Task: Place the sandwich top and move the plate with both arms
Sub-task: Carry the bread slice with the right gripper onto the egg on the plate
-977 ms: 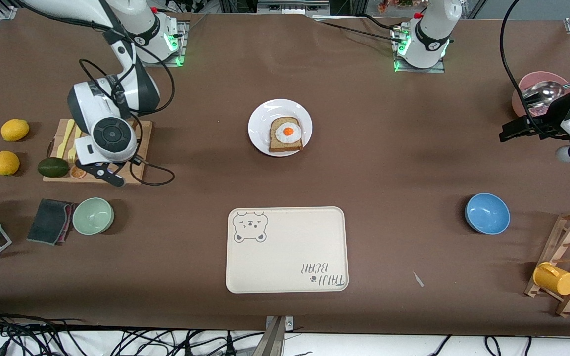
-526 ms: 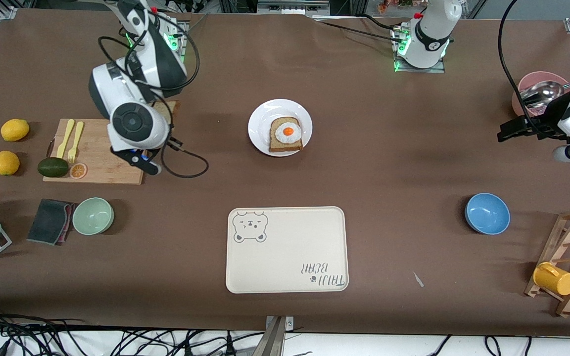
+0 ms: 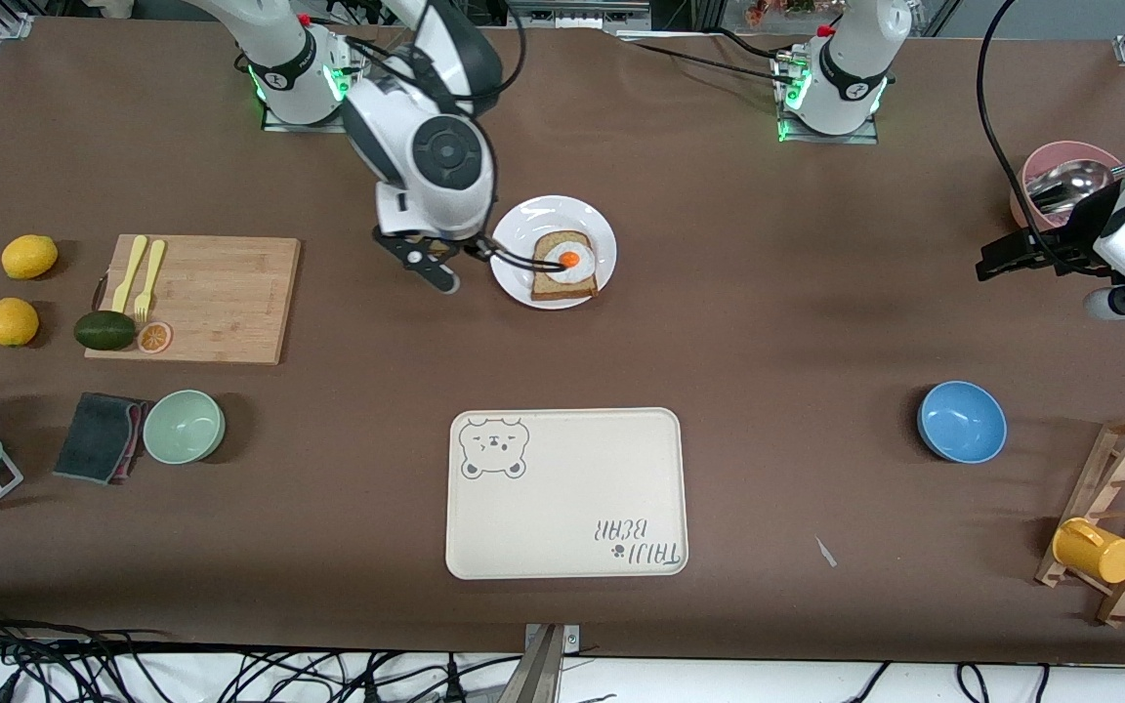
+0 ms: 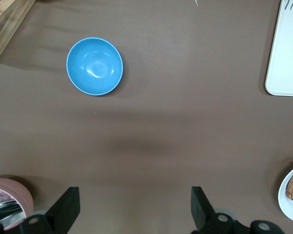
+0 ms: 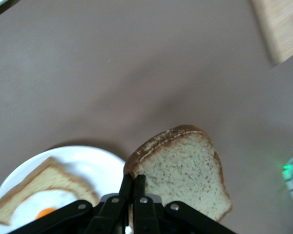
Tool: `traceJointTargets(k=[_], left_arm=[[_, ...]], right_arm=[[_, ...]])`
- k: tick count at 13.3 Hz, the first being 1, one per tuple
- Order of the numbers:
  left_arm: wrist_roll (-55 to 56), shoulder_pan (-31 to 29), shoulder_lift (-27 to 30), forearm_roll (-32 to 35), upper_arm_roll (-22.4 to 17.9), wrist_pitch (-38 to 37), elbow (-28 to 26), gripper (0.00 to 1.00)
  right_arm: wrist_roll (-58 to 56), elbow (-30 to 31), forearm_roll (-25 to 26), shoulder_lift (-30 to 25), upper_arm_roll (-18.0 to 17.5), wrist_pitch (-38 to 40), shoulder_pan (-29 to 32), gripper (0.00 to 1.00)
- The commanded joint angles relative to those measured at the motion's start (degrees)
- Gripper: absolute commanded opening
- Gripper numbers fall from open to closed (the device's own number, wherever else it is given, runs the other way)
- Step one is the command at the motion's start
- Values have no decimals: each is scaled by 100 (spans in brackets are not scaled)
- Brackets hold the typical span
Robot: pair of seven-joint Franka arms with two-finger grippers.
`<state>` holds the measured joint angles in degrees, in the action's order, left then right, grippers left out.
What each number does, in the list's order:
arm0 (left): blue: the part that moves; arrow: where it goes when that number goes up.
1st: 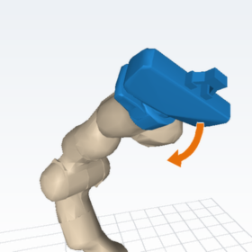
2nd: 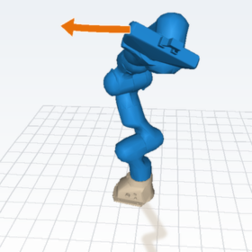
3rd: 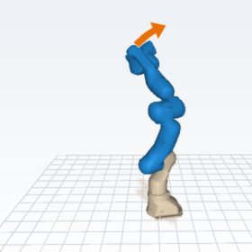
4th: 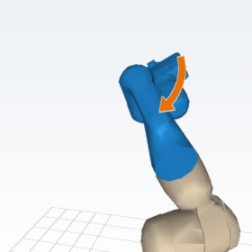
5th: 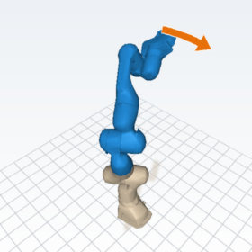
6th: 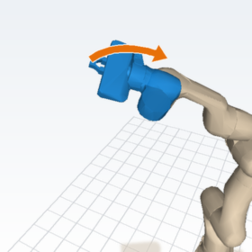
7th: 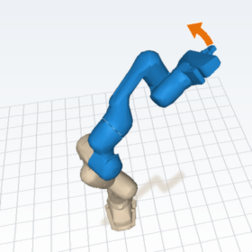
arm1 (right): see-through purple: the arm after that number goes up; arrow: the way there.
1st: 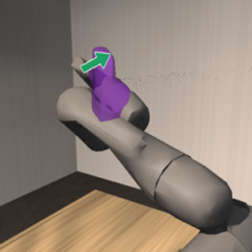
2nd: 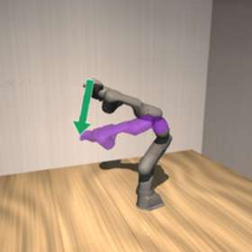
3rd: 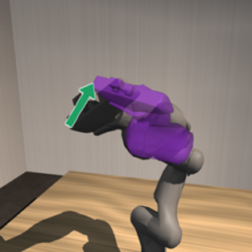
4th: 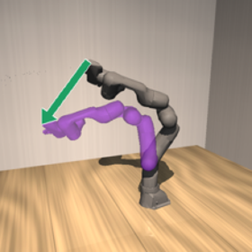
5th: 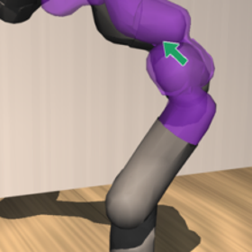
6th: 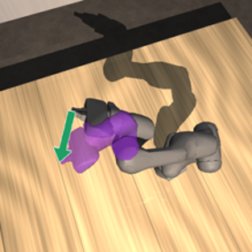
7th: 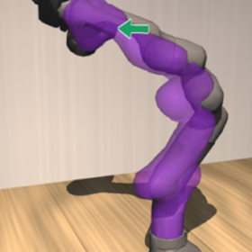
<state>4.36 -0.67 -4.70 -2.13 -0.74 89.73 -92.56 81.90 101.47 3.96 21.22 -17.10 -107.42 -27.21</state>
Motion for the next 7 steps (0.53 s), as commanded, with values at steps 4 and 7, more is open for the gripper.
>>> traceJointTargets(k=[4,7], left_arm=[[161,41,-22,116,21,-44,124,100],[240,41,-31,116,74,-44,159,100]], right_arm=[[652,-1031,122,1207,58,-499,-846,0],[652,-1376,473,1498,66,-525,-1022,0]])
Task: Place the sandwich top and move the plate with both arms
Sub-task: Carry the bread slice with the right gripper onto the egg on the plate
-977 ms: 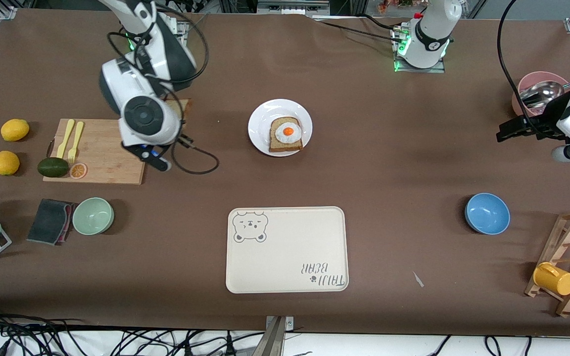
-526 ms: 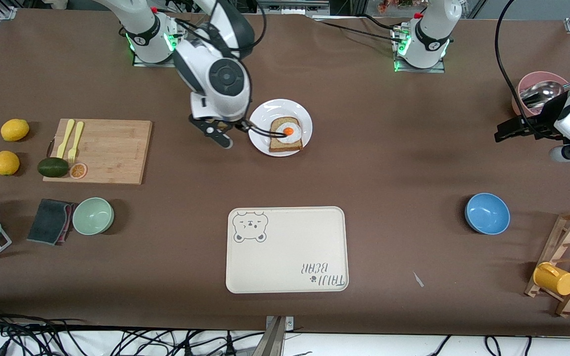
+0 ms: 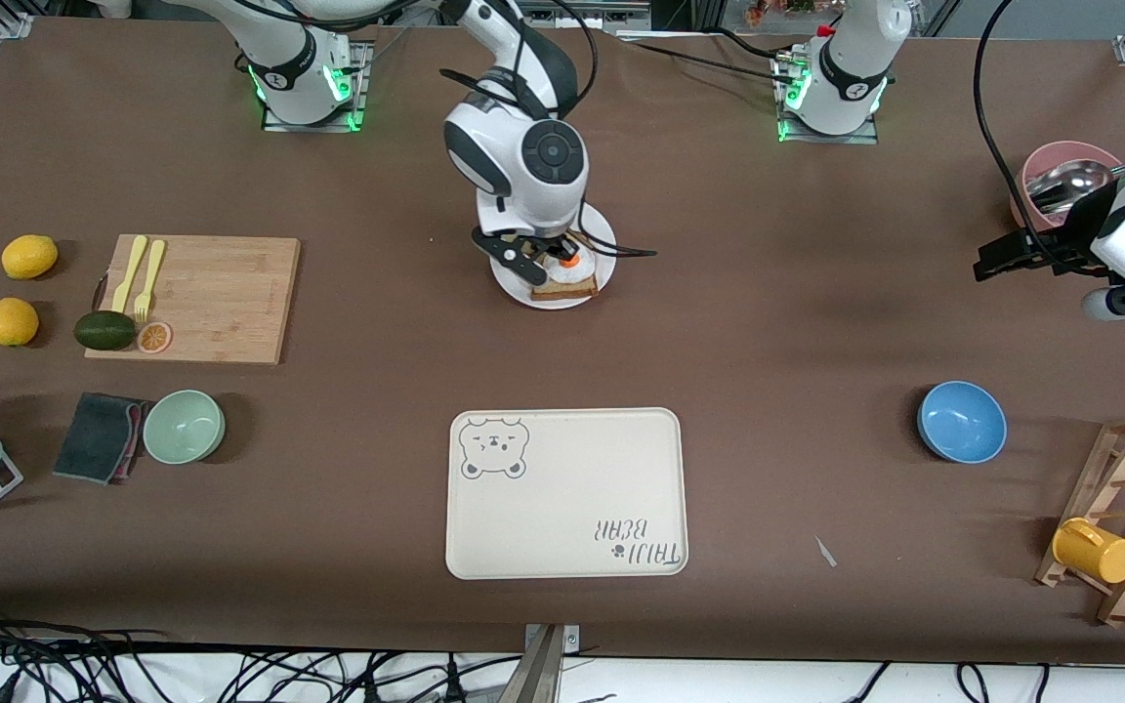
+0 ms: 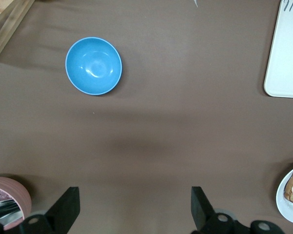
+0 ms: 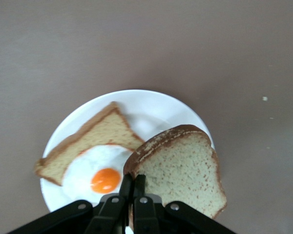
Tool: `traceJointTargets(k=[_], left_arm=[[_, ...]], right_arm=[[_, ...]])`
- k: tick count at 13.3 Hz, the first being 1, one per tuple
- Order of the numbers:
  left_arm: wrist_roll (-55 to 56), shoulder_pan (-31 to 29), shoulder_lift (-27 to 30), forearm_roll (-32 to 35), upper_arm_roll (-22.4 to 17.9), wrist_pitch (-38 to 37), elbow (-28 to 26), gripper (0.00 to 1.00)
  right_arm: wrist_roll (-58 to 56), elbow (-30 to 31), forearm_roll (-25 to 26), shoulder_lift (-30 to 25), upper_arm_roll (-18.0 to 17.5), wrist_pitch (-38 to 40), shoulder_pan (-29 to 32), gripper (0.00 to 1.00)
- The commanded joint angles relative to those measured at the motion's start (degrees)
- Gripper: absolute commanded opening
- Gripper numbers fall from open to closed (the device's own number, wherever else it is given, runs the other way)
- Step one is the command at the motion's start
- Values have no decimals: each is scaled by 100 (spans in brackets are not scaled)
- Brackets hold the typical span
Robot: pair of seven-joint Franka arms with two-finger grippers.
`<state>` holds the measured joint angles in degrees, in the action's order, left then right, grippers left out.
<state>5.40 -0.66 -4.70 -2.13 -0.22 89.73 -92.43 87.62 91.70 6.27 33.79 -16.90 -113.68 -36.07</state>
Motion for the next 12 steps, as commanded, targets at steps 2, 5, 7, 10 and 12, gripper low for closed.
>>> traceJointTargets(k=[2,5,7,10,12], left_arm=[[189,40,-31,116,39,-44,146,100],[259,40,-31,125,74,-44,146,100],[260,40,-40,134,109,-44,146,100],[268,31,-40,125,110,-35,137,100],[268,31,-66,116,110,-35,137,100]], right_arm=[[80,-399,567,286,46,-39,-225,0],[88,-434,595,295,46,-303,-252,0],[88,-434,900,312,55,-373,-418,0],[88,-434,1271,470,64,-374,-576,0],[88,-443,1464,488,64,-382,-603,0]])
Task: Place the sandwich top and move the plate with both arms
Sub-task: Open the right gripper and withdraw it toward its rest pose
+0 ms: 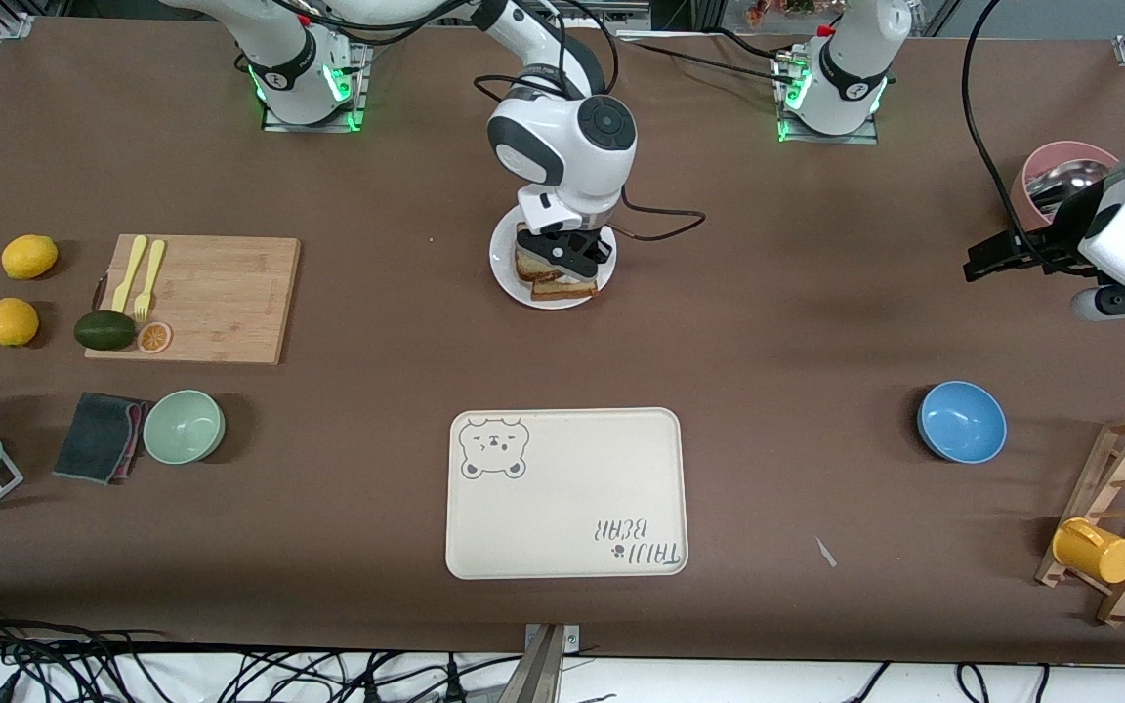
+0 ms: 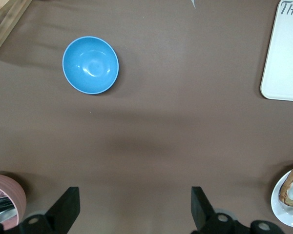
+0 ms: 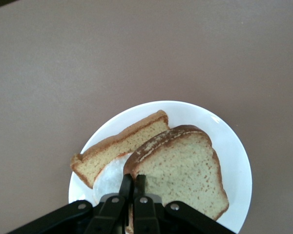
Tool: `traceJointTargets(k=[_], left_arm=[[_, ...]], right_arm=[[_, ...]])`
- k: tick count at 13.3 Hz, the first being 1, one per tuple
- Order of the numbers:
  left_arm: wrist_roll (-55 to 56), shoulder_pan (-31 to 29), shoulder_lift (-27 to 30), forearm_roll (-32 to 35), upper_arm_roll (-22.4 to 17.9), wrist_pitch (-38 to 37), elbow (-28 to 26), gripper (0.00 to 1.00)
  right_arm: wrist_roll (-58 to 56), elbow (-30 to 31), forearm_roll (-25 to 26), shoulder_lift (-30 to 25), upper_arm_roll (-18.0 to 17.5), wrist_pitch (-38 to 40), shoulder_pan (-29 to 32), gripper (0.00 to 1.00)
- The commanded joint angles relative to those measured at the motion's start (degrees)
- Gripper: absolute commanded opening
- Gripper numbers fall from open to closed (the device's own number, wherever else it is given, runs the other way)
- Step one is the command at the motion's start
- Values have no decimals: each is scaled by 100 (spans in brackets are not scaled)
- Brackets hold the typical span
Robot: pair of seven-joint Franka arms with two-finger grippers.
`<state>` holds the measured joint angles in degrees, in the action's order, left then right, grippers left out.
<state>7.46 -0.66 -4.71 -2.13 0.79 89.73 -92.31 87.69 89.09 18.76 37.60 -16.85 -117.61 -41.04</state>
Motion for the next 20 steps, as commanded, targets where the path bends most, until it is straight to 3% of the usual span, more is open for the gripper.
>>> traceJointTargets(k=[1,3,4,5,8,13,20], left_arm=[[62,31,-65,116,9,-35,126,100],[141,39,-65,107,26,-35,126,100],[167,48,-65,107,35,-35,126,100],[168,40,-74,107,79,-35,126,100],[159,31,-74,116,79,-35,126,100],[168,48,-83,90,88,-35,135,100],[98,57,-206,-480,106,-52,135,100]], right_arm=[[81,-208,215,107,50,-7,-106,0],[90,-314,198,116,50,-16,-115,0],[81,-314,198,116,50,-25,-115,27],[90,-322,215,116,50,-25,-115,74],[81,-418,224,63,59,2,-89,97],[-435,-683,128,-375,331,334,227,99],[-3598,-683,-706,-1184,375,1355,1553,99]])
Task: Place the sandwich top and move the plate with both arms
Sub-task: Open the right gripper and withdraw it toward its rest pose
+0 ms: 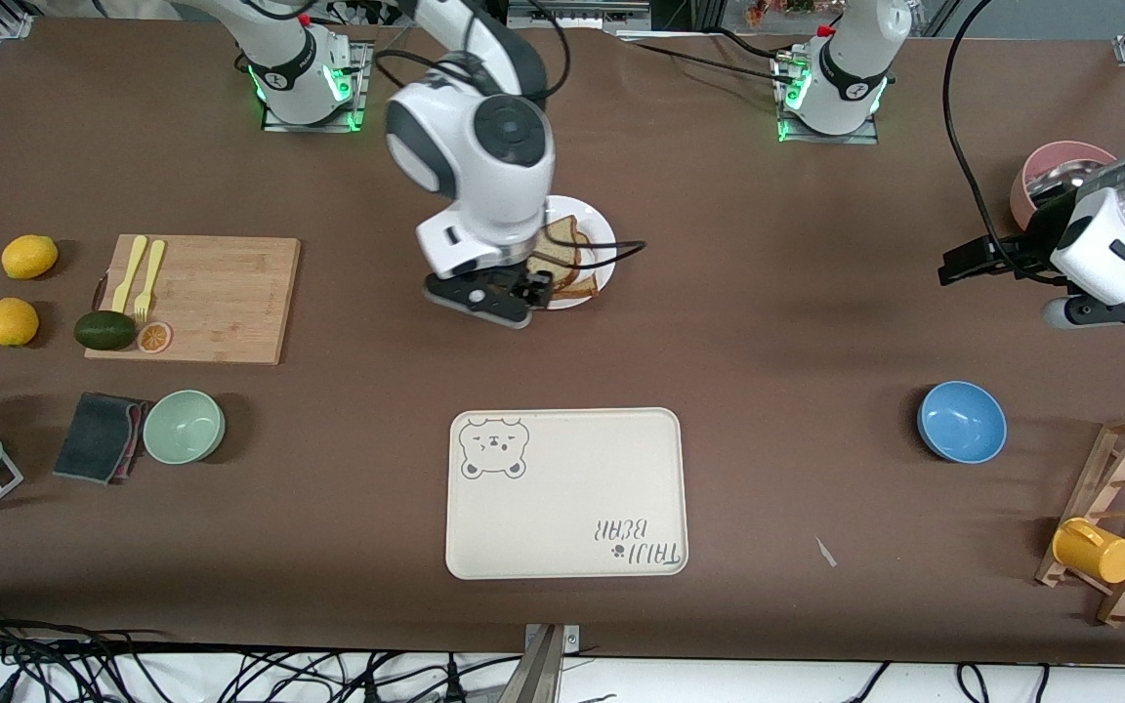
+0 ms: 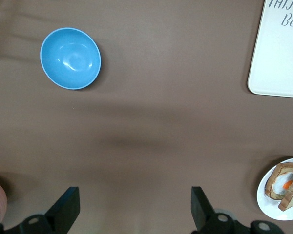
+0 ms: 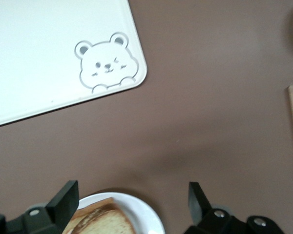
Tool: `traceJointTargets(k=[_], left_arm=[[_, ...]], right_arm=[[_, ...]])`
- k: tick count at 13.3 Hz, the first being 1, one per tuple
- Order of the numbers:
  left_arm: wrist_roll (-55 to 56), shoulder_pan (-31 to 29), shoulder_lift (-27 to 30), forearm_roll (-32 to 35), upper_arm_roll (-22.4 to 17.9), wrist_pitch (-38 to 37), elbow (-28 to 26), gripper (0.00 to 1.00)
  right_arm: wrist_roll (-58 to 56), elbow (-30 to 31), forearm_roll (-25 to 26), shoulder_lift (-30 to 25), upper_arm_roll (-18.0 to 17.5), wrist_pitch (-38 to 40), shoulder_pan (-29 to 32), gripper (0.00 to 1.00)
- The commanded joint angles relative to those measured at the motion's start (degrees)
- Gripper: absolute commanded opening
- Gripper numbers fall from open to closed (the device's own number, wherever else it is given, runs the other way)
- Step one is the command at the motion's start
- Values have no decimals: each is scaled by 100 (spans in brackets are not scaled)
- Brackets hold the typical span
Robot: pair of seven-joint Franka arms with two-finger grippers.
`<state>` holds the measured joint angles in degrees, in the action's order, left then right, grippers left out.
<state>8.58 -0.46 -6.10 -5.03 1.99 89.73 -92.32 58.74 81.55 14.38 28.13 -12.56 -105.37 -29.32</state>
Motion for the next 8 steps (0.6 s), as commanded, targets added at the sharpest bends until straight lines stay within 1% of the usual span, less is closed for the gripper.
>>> traceJointTargets(k=[1,3,4,6,7,8], left_arm=[[-14,29,-84,-496,-14,-52,135,100],[-14,-59,-154,-1016,-32,-52,135,100],[-14,-68,-154,-1140,-40,-52,135,100],[-32,-164,-224,-1455,-58,-52,135,100],[-40,-217,-294,-1736,-58,-52,135,100],[-154,-287,-417,-2026,-58,-52,135,100]], right_arm=[[-984,71,-391,-281,-45,140,566,99],[-1660,71,-584,-430,60,149,883,99],[-2082,71,-707,-492,217,244,972,99],[-3056,62,-1180,-536,735,360,1069,99],[-3488,62,-1418,-675,1033,394,1069,99],[-3875,71,-1551,-755,1280,412,1069,99]])
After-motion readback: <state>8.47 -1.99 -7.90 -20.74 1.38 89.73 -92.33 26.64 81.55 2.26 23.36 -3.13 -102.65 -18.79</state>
